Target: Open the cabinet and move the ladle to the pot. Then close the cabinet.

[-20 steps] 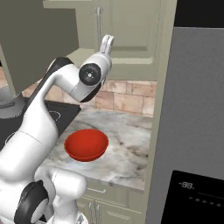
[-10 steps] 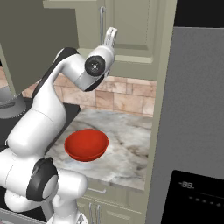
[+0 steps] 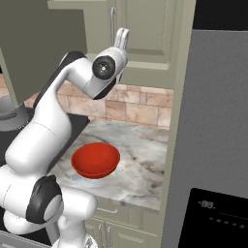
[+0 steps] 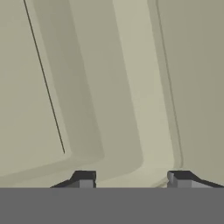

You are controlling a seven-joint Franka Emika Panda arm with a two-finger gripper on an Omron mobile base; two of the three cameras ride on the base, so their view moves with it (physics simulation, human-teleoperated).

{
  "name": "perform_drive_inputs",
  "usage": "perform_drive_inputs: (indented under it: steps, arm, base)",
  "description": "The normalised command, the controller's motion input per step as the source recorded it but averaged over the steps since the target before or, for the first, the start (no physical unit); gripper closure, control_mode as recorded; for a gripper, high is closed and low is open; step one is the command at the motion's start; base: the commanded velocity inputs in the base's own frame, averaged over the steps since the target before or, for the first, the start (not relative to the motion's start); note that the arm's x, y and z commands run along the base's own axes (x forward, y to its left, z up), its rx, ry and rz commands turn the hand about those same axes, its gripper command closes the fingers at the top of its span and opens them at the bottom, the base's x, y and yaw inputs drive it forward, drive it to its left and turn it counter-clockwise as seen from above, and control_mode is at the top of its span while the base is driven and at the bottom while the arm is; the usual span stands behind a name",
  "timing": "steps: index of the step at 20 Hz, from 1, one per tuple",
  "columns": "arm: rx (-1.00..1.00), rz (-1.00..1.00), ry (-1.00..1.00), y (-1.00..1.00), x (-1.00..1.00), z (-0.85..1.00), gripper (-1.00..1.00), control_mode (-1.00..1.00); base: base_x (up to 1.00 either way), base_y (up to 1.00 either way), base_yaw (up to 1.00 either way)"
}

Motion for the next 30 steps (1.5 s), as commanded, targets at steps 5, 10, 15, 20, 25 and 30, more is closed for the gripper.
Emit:
perform_drive_inputs:
  steps: [5,10,15,20,25,30]
  arm:
    - [-0.01,0.0,0.02,0.0,-0.11,-0.13,-1.0,-1.0]
    - [0.0,0.0,0.0,0.0,-0.64,-0.04,-1.0,-1.0]
    - [-0.03,0.0,0.0,0.01,-0.58,0.23,-1.0,-1.0]
    - [-0.1,0.0,0.07,0.11,-0.45,0.29,-1.0,-1.0]
    - [-0.09,0.0,0.04,0.12,-0.53,0.14,-1.0,-1.0]
    - [-0.08,0.0,0.0,0.12,-0.66,0.0,-1.0,-1.0]
  base:
    - [0.0,0.0,0.0]
    - [0.0,0.0,0.0]
    - [0.0,0.0,0.0]
    - [0.0,0.0,0.0]
    - [0.0,0.0,0.0]
    - [0.0,0.0,0.0]
